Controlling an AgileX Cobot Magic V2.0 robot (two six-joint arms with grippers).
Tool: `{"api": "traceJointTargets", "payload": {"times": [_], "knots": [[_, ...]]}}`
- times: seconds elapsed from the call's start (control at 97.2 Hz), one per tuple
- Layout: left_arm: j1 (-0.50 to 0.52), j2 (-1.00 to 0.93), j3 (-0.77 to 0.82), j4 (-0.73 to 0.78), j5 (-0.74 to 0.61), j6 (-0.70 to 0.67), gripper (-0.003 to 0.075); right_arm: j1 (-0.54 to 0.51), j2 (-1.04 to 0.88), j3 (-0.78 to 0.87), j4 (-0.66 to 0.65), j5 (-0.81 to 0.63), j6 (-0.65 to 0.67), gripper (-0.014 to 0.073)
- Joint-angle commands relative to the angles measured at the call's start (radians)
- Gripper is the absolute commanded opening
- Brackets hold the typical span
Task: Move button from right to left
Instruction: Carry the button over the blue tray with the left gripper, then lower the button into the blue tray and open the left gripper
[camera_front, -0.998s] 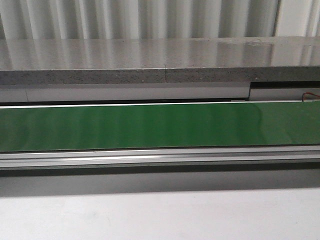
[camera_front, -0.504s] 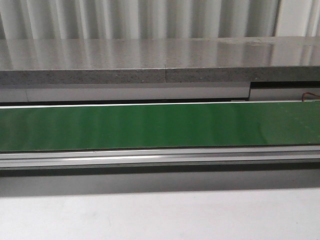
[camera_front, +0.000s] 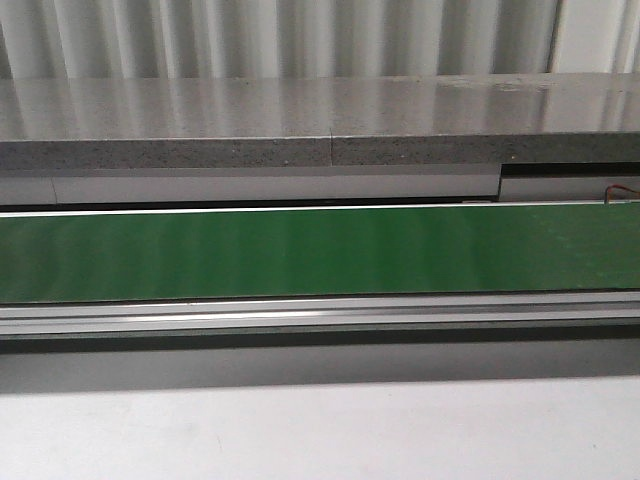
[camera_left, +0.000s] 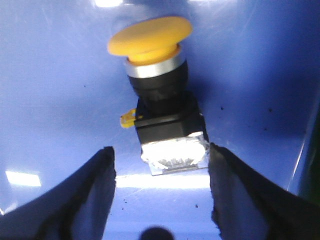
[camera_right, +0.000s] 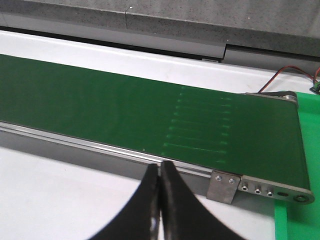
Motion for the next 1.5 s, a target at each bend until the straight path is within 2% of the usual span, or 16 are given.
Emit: {"api": "traceJointTargets", "payload": {"times": [0.0,0.185,0.483,0.884,1.142,1.296,1.491], "knots": [[0.001,-0.094,-0.028,-0.033,-0.035,-0.026,0.0356,0.003,0.008,-0.023,-0.019,-0.079,-0.006,-0.0067],[-0.005,-0.207,-0.028,-0.09,-0.14,-0.104,0.0196,0.003,0.008,-0.023,-0.019,-0.079,-0.006,-0.0067],[-0.098,-0.4,-0.025,-0.093,-0.222,-0.19,-0.0021,0.003,0.008,-0.023,-0.019,-0.079,-0.006,-0.0067],[-0.332,-0.556,-0.025,-0.103,-0.236,-0.344,-0.0021,0.003,0.008,-0.023,-0.019,-0.079,-0.006,-0.0067],[-0.488,-0.633,-0.01,-0.105,-0.255,-0.381,-0.0021,0.003,0.008,-0.023,-0.019,-0.079,-0.006,-0.0067],[-0.544,-0.716,0.09,-0.11,-0.329,-0.401,-0.0021,0.003,0.008,-0.023,-0.019,-0.079,-0.006,-0.0067],[-0.56,-0.855,0.26,-0.151,-0.398,-0.401,-0.0021,0.003,0.008,-0.023,-0.019,-0.079,-0.006,-0.0067]]}}
